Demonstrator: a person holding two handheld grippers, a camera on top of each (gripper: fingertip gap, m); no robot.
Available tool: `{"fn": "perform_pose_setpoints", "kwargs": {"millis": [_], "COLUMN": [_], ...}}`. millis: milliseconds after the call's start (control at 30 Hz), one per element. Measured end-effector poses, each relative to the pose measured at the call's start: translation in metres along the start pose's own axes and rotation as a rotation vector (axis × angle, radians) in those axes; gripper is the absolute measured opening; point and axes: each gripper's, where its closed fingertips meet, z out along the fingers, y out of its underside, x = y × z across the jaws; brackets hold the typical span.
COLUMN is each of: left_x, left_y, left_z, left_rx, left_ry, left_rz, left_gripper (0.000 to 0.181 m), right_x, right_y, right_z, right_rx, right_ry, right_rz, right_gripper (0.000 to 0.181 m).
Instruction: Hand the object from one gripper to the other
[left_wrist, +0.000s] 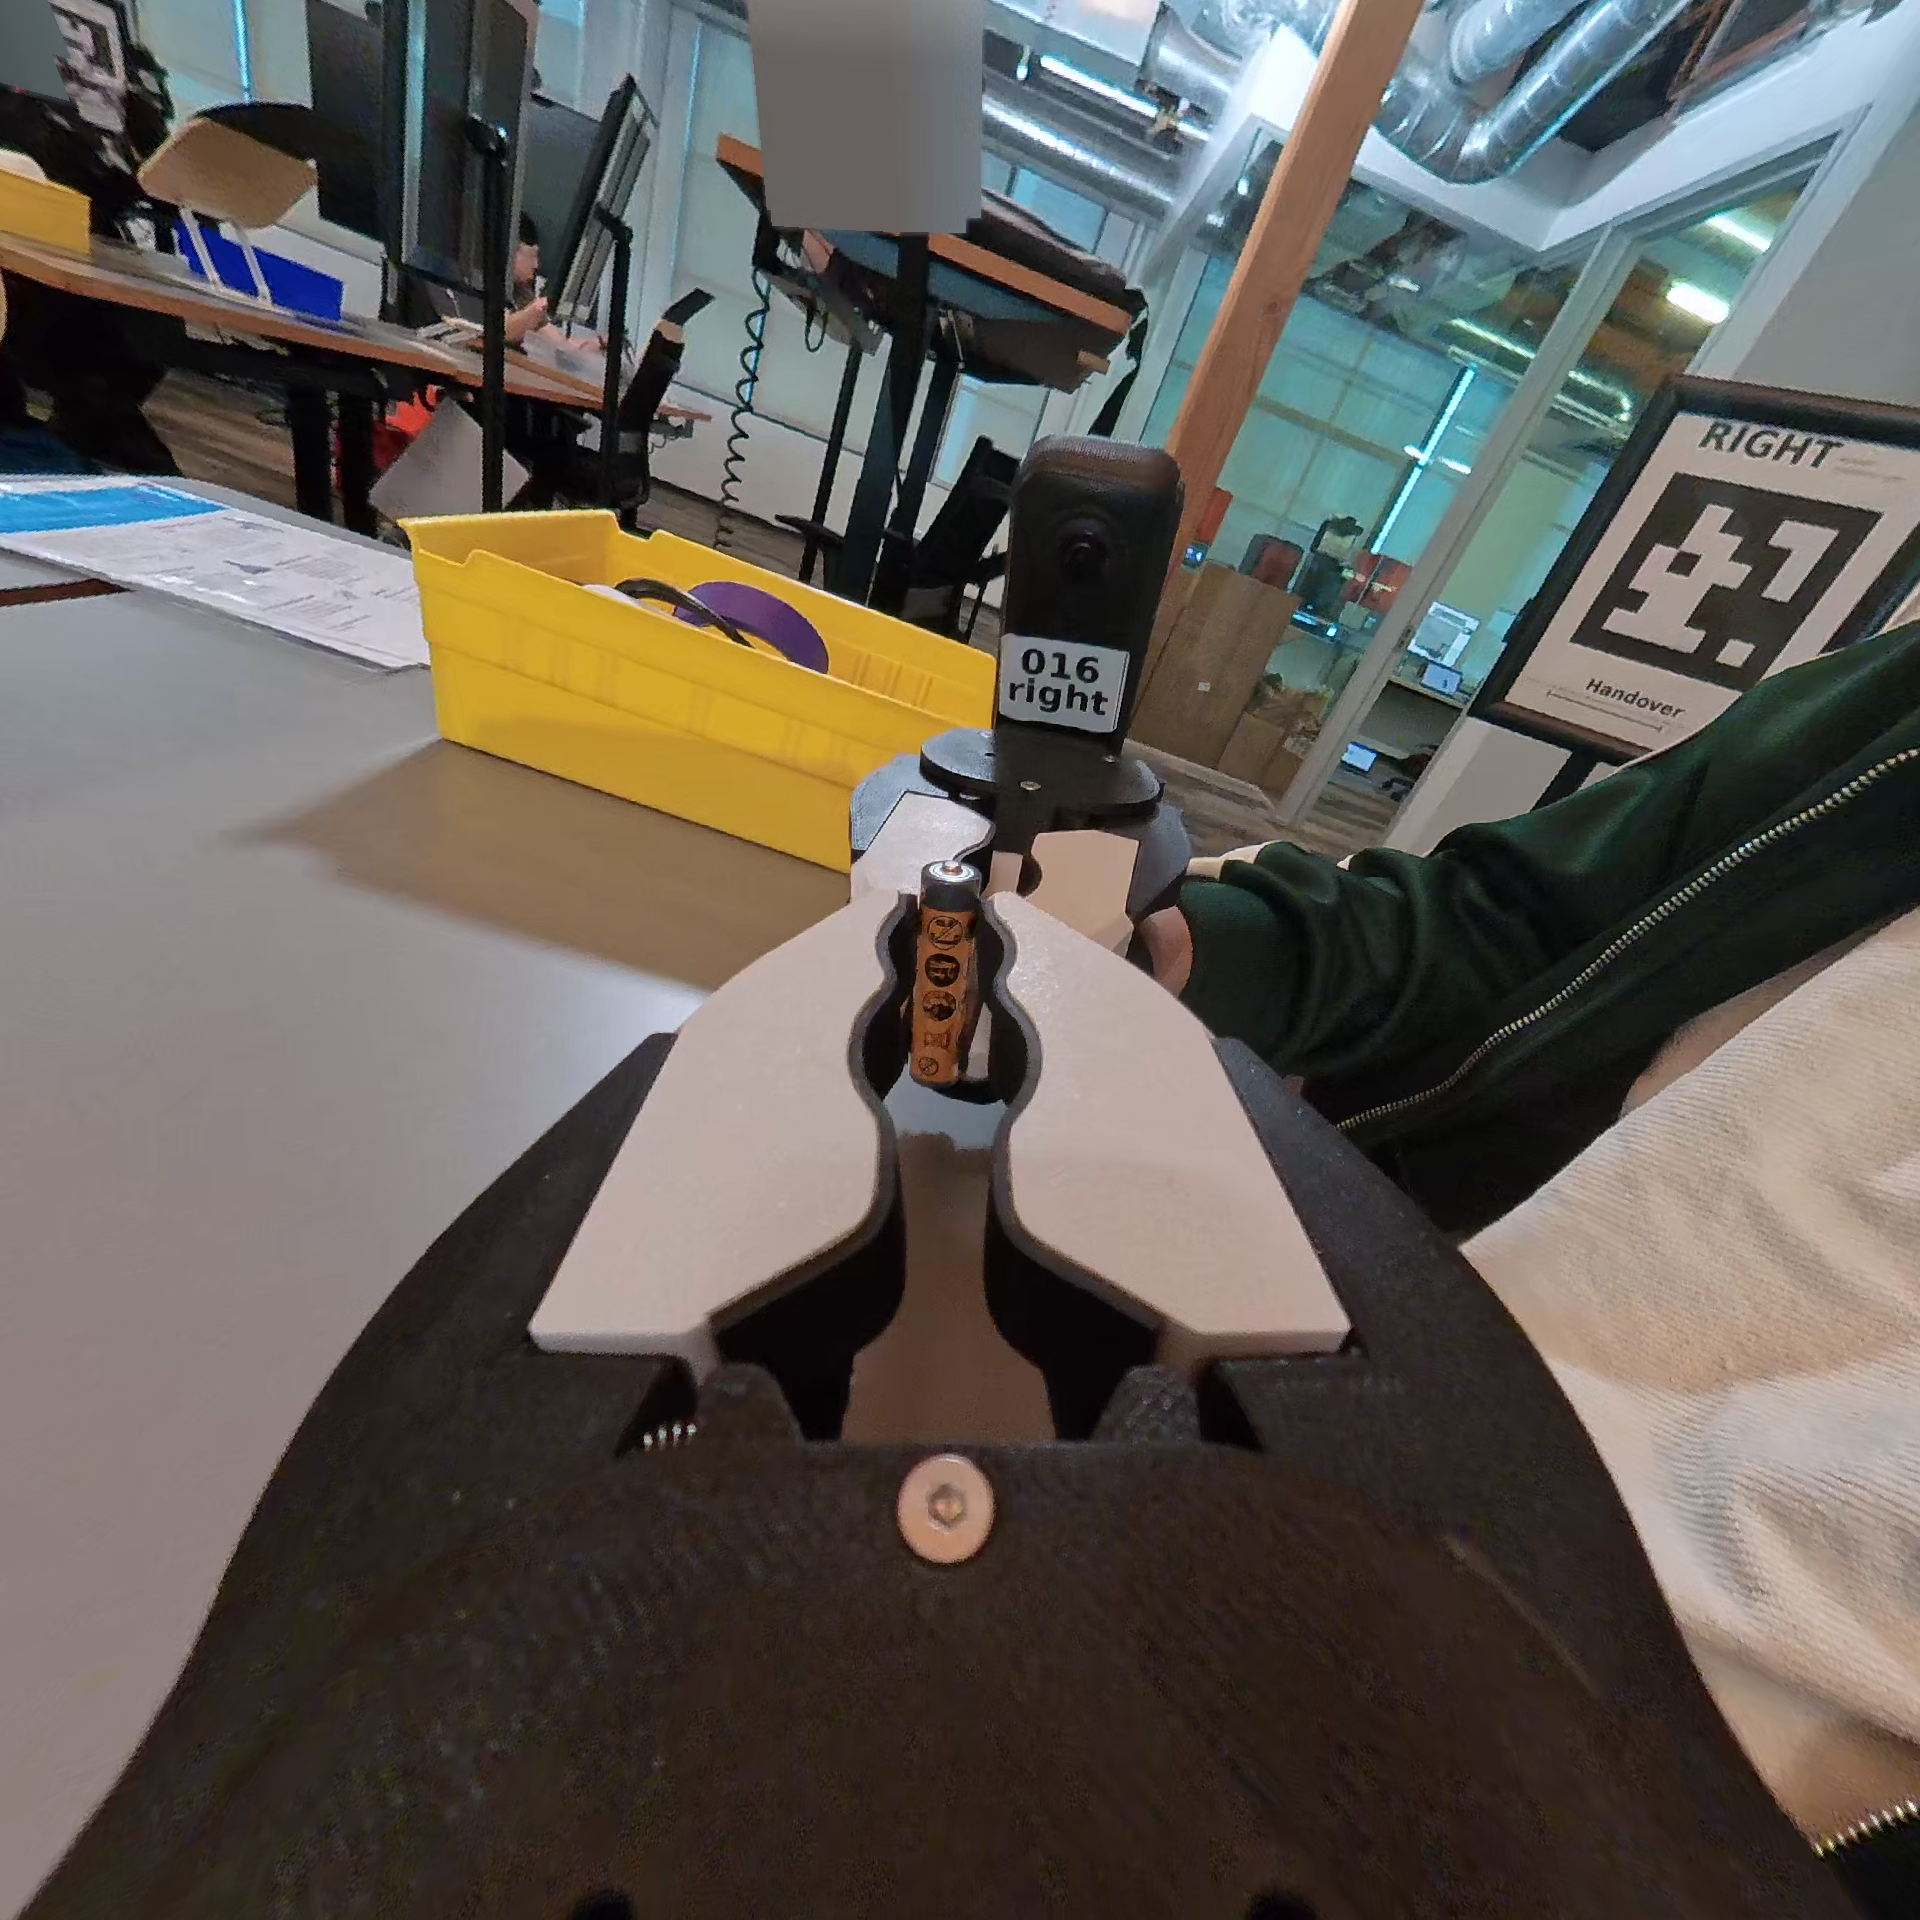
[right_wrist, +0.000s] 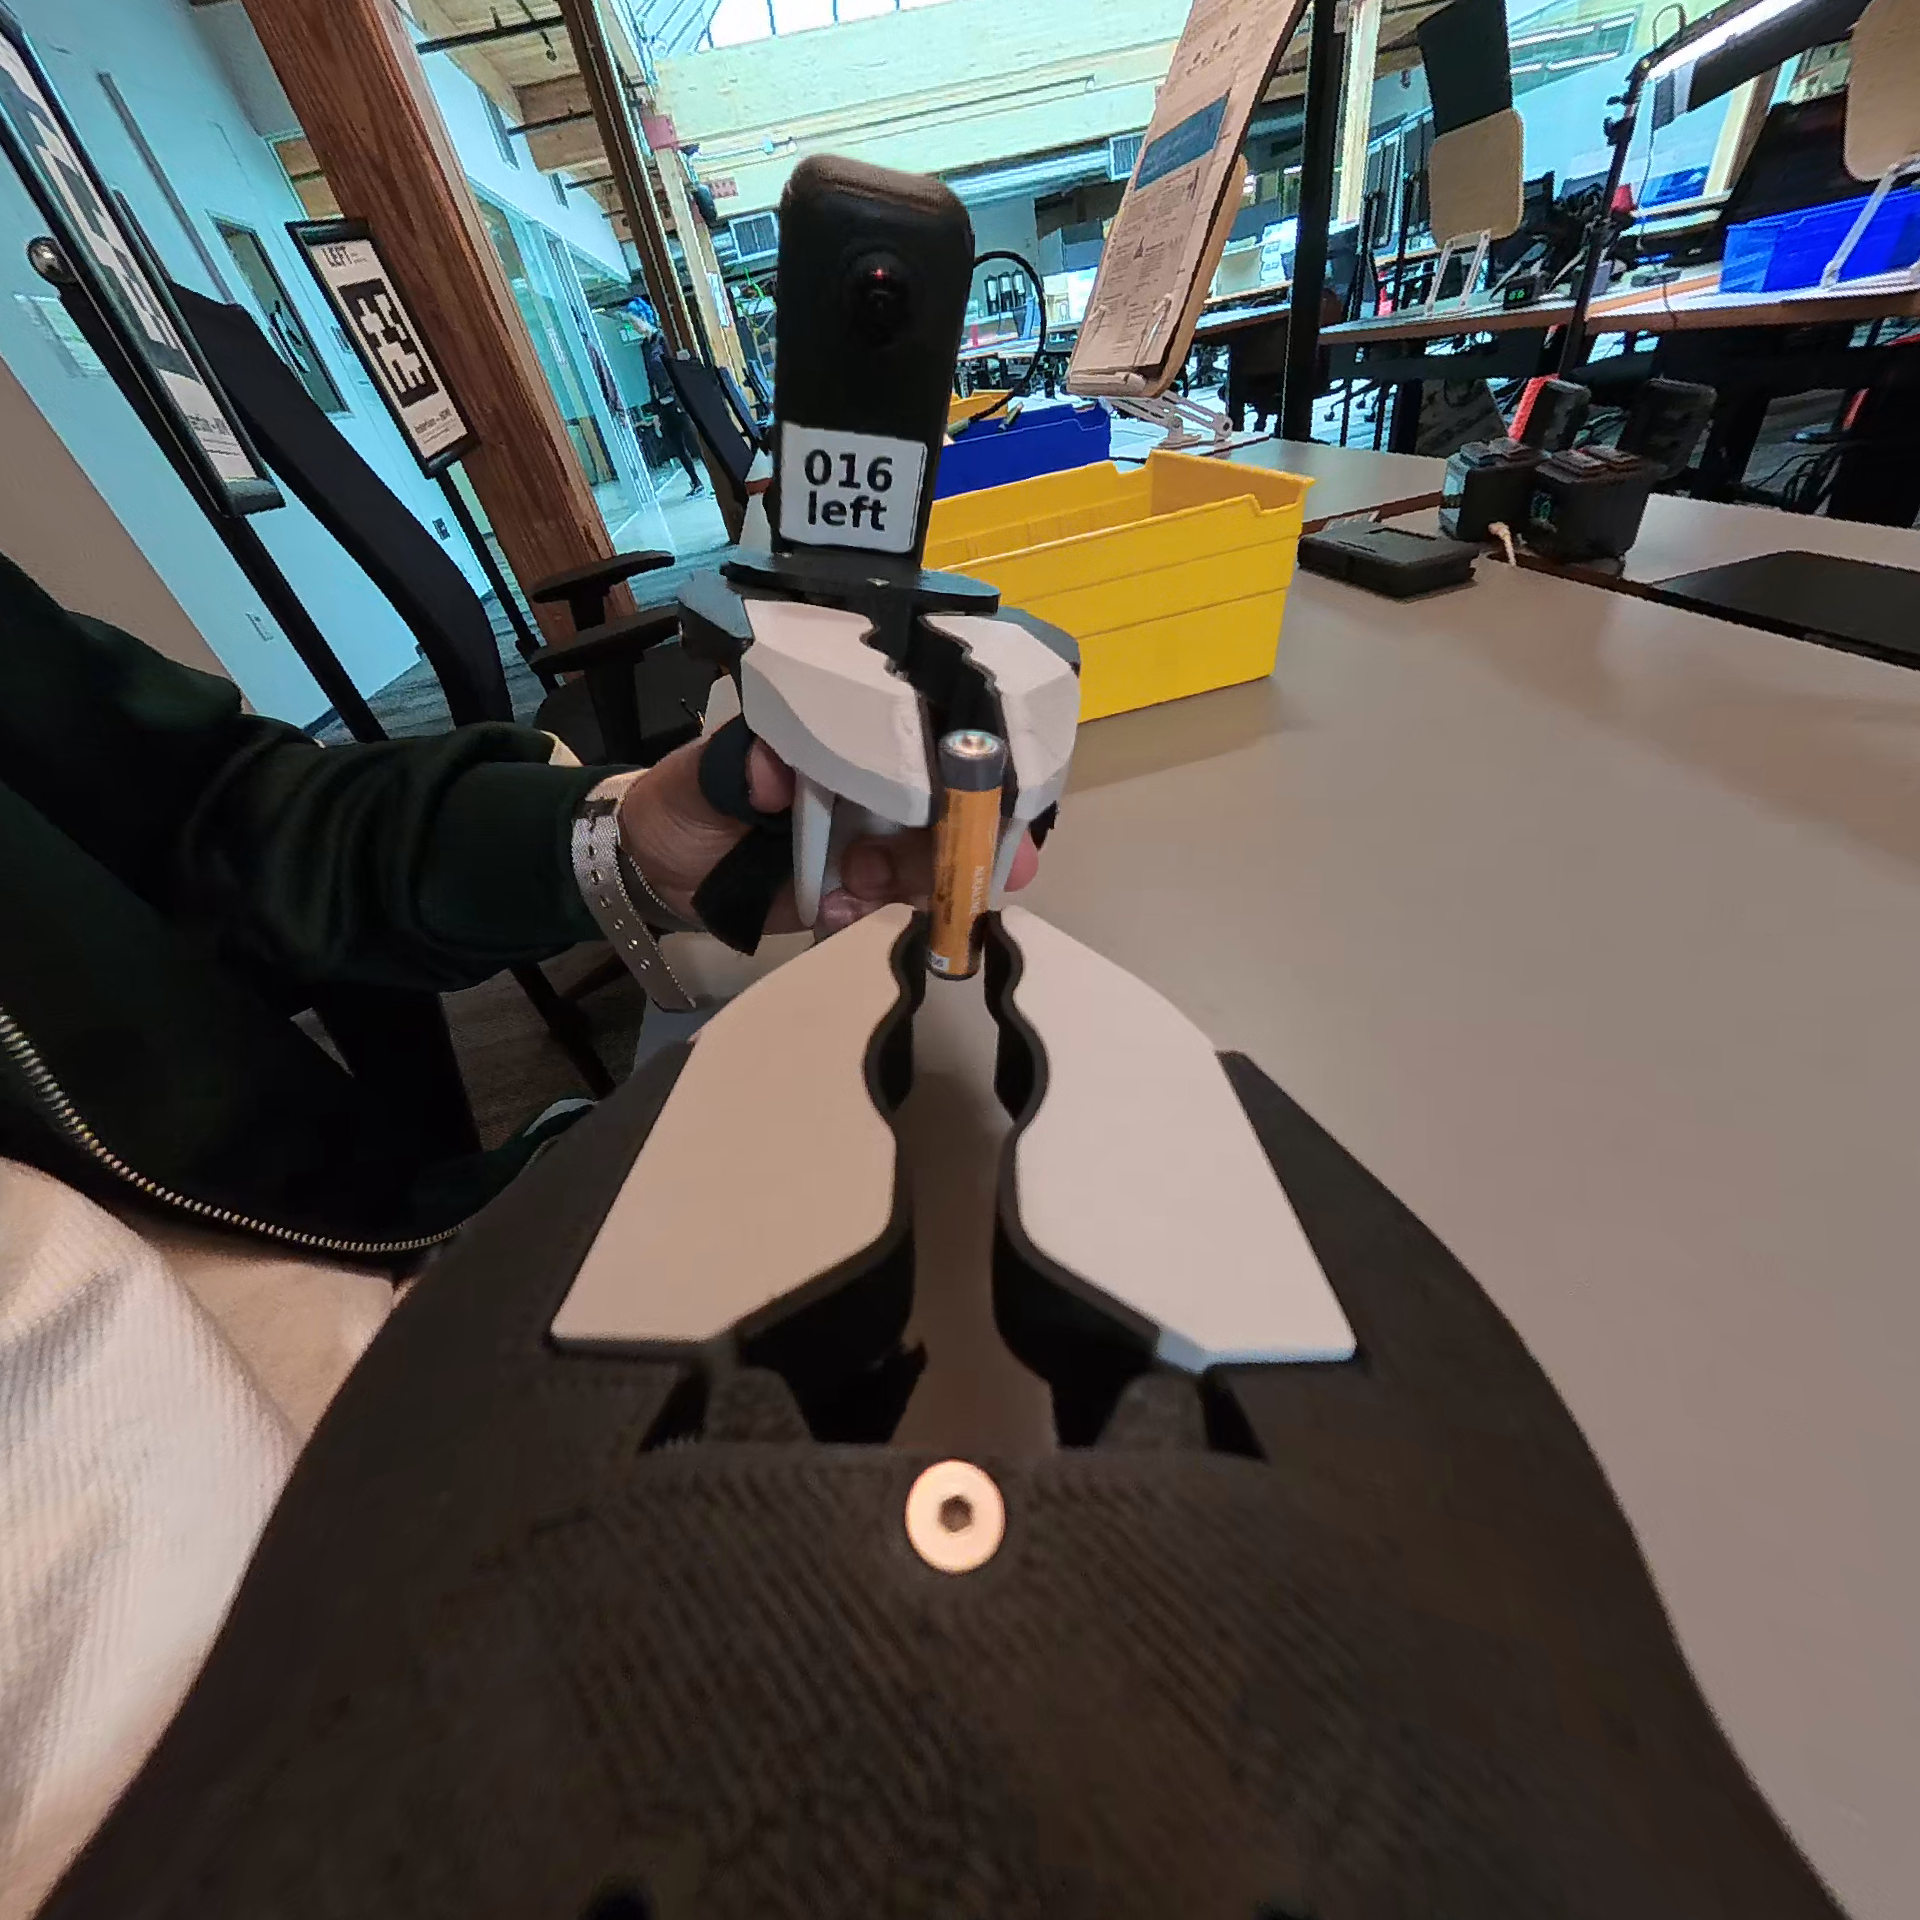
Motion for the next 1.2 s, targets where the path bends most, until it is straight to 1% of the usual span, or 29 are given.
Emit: {"fn": "perform_pose_setpoints", "kwargs": {"millis": [33, 67, 133, 200, 233, 333, 500, 700, 833, 900, 933, 1033, 1200], "left_x": [0.001, 0.0, -0.006, -0.01, -0.012, -0.013, -0.014, -0.012, -0.004, 0.001, 0.002, 0.003, 0.008], "left_y": [-0.002, -0.003, -0.006, -0.007, -0.006, -0.002, 0.009, 0.013, 0.005, -0.001, -0.003, -0.004, -0.003], "left_z": [0.0, -0.001, -0.001, -0.002, -0.002, -0.001, 0.001, 0.002, 0.0, -0.002, -0.003, -0.003, 0.0], "left_rx": [0.015, 0.028, 0.058, 0.073, 0.074, 0.058, 0.013, -0.005, 0.046, 0.075, 0.084, 0.088, 0.091], "left_ry": [0.004, -0.001, -0.041, -0.071, -0.079, -0.067, -0.043, -0.024, 0.018, 0.03, 0.025, 0.014, 0.047], "left_rz": [0.005, 0.01, 0.028, 0.044, 0.046, 0.032, 0.011, 0.016, 0.025, 0.055, 0.079, 0.124, 0.108], "left_gripper": [0.011, 0.017, 0.043, 0.053, 0.055, 0.053, 0.041, 0.032, 0.028, 0.015, 0.012, 0.012, 0.014], "right_x": [0.0, -0.001, 0.0, 0.003, 0.004, 0.007, 0.012, 0.01, 0.009, 0.007, 0.005, -0.001, -0.005], "right_y": [-0.002, -0.004, -0.011, -0.017, -0.02, -0.029, -0.034, -0.032, -0.024, -0.019, -0.016, -0.007, -0.003], "right_z": [-0.001, -0.002, -0.005, -0.01, -0.013, -0.02, -0.027, -0.026, -0.021, -0.016, -0.014, -0.006, -0.001], "right_rx": [0.007, 0.02, 0.061, 0.099, 0.116, 0.168, 0.181, 0.169, 0.119, 0.083, 0.062, 0.007, -0.017], "right_ry": [-0.001, -0.005, -0.004, -0.001, 0.003, 0.014, 0.042, 0.036, 0.041, 0.038, 0.034, 0.025, 0.013], "right_rz": [-0.001, 0.001, 0.014, 0.026, 0.028, 0.028, 0.034, 0.026, 0.003, -0.018, -0.031, -0.076, -0.091], "right_gripper": [0.01, 0.01, 0.01, 0.01, 0.01, 0.01, 0.01, 0.01, 0.01, 0.01, 0.01, 0.01, 0.01]}}
